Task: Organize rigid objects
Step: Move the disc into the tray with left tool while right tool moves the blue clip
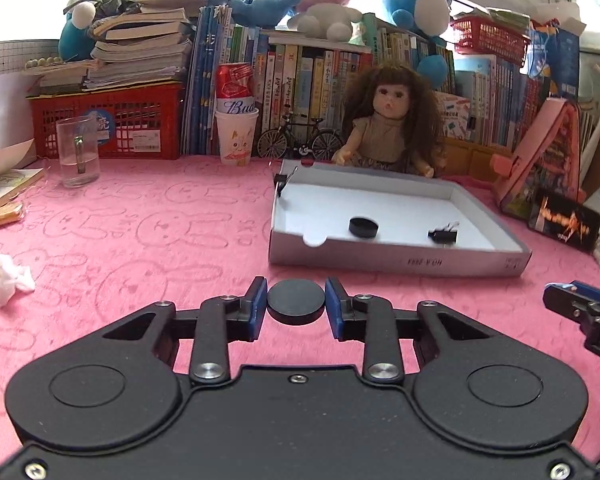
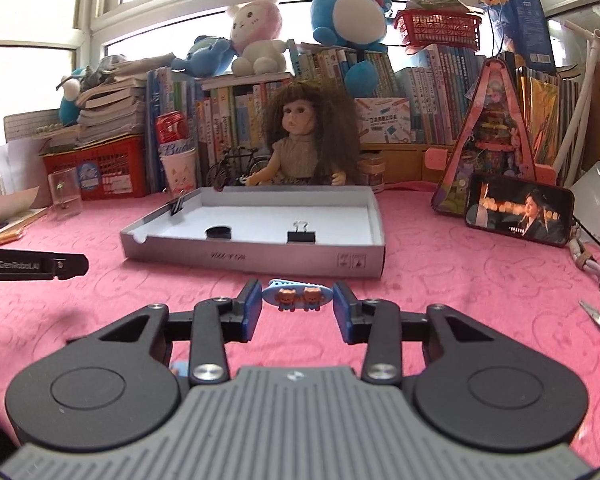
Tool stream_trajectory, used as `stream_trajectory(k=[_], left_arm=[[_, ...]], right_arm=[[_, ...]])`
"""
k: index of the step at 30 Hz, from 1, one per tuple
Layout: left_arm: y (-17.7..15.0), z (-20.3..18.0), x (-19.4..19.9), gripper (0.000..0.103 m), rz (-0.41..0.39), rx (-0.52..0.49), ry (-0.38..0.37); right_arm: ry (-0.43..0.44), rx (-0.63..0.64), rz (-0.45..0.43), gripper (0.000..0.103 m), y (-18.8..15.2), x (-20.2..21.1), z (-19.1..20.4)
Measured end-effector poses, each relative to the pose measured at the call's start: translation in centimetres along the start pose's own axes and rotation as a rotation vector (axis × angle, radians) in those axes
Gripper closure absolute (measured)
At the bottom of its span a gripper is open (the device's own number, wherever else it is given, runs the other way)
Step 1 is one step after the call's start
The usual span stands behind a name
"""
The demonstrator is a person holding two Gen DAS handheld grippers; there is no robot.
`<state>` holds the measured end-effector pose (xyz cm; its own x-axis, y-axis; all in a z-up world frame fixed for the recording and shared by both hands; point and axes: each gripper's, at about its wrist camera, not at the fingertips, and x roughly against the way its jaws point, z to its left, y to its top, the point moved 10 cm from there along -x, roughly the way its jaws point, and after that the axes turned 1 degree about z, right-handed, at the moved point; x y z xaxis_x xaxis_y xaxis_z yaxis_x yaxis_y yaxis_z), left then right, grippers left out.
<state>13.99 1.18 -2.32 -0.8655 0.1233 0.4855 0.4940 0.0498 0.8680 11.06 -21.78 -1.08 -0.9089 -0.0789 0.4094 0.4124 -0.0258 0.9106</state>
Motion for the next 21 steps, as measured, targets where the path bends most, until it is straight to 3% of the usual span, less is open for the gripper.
stream_trajectory(k=[9,21], left_arm=[[5.7,-2.1,-3.1,0.074,-0.038,-0.037,-0.020],[8.0,-2.2,-11.8,0.074,0.083,-0.022,0.010]], right_arm=[[-0.059,-0.067,0.047,0.060,2.8,-5.5,-2.1],[-0.054,-0.132,0.195,0.059,3.9,-12.4,-3.8]])
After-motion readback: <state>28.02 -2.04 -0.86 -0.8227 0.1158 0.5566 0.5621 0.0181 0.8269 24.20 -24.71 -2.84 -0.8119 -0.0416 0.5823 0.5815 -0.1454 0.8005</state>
